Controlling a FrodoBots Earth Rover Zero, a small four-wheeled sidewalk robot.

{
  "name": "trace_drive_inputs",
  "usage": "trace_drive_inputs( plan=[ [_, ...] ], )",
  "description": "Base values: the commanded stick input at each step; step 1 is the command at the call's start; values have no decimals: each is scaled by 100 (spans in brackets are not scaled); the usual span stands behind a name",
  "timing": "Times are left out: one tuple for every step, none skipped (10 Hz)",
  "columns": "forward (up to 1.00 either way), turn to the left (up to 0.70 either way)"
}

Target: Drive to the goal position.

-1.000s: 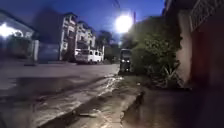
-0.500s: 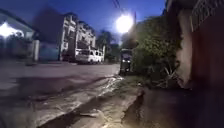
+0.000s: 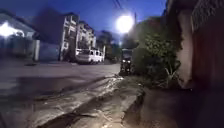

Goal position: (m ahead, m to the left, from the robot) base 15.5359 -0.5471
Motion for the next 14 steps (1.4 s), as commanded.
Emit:
trace_drive_inputs(
  plan=[
    [0, 58],
    [0, 70],
    [0, 70],
    [0, 70],
    [31, 54],
    [70, 35],
    [70, 35],
    [70, 35],
    [24, 58],
    [0, 32],
    [0, 0],
    [0, 59],
    [0, 70],
    [0, 70]
  ],
)
